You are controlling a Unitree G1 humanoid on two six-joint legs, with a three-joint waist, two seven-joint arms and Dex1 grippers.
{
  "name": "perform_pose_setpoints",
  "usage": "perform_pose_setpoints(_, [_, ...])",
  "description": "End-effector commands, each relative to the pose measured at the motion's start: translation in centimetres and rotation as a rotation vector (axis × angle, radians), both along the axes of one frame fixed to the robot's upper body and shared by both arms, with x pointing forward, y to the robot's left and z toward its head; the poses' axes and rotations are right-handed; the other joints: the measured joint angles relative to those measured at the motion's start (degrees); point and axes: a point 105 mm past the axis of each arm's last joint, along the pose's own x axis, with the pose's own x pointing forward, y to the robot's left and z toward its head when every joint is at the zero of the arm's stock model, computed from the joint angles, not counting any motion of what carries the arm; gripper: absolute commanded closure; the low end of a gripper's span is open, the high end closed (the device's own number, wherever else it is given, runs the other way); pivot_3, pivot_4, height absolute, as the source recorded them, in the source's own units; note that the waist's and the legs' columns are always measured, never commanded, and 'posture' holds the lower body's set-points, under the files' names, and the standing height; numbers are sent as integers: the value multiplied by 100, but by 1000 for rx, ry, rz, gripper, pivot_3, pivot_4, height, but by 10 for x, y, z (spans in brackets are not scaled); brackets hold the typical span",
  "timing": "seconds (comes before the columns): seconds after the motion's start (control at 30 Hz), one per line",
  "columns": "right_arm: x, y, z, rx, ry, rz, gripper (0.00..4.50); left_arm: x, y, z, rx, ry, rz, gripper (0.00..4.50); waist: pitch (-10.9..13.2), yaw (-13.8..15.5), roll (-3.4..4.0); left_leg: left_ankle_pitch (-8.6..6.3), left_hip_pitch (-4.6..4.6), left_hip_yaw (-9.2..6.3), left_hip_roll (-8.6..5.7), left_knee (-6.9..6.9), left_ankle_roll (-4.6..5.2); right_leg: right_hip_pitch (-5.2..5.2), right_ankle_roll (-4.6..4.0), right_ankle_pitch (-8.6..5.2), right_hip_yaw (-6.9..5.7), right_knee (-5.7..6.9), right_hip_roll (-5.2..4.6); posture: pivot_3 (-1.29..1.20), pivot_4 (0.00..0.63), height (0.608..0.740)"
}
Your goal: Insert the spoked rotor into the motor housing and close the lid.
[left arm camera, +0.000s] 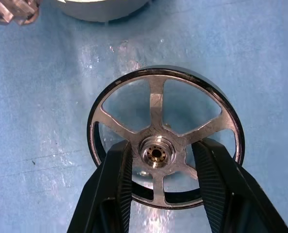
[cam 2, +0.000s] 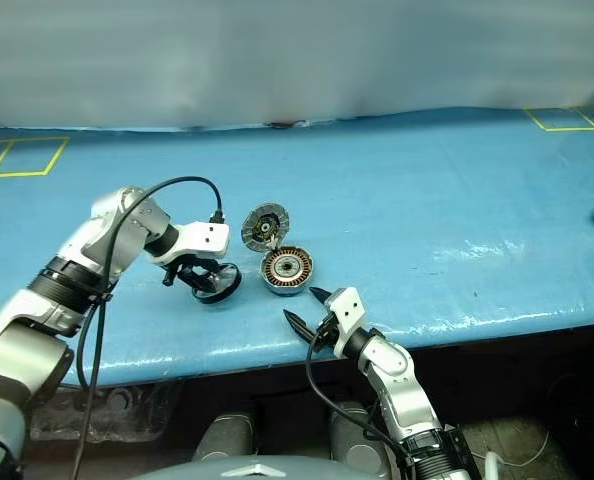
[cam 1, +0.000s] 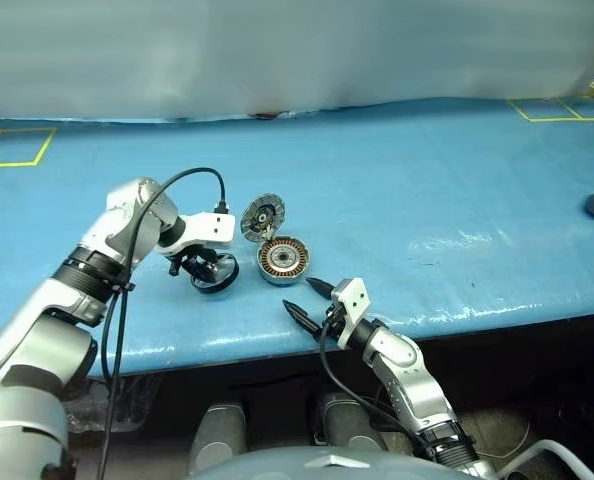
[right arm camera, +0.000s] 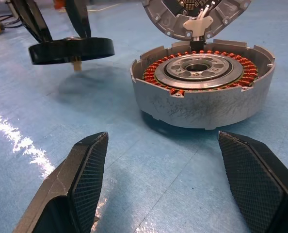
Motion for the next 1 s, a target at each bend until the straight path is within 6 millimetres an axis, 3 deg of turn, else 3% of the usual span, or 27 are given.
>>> perform_pose_setpoints(0.03, [-11,4,-20,-20,85,24,701,-17,-9,27,-66,-13,-123,2880,0,9,-2,0,-1,0,1,-3,0,-1,-1,-1,0,-2,0,0,150,740])
perform_pose_setpoints(0.2, [-9,6,-18,-18,82,36,701,-36,-52,66,-318,8,-217,2880,-1,53,-9,0,0,-3,-1,-1,0,5,-2,-2,-5,-7,-7,0,150,740])
perform_pose_setpoints(0.37, [-8,9,-12,-27,55,62,701,-27,-92,90,-518,-82,-199,2880,2,34,-13,0,-3,-5,0,13,0,7,0,-1,-5,-4,0,0,150,740])
perform_pose_setpoints(0.5, [-9,11,-6,-47,23,85,701,-8,-105,84,-519,-198,-137,2880,3,-11,-11,-1,2,-5,1,-1,1,4,-1,-2,1,-3,12,0,150,740])
perform_pose_setpoints(0.73, [-5,0,6,-106,-32,92,701,13,-109,65,-446,-297,-94,2880,8,30,-7,-3,-4,-7,3,-8,4,-3,0,-1,0,-4,17,0,150,740])
perform_pose_setpoints(1.0, [5,-23,14,-110,-73,-16,701,15,-109,52,-410,-309,-116,2880,14,47,-5,-3,-18,-2,-10,10,4,-3,7,2,2,-6,0,0,150,740])
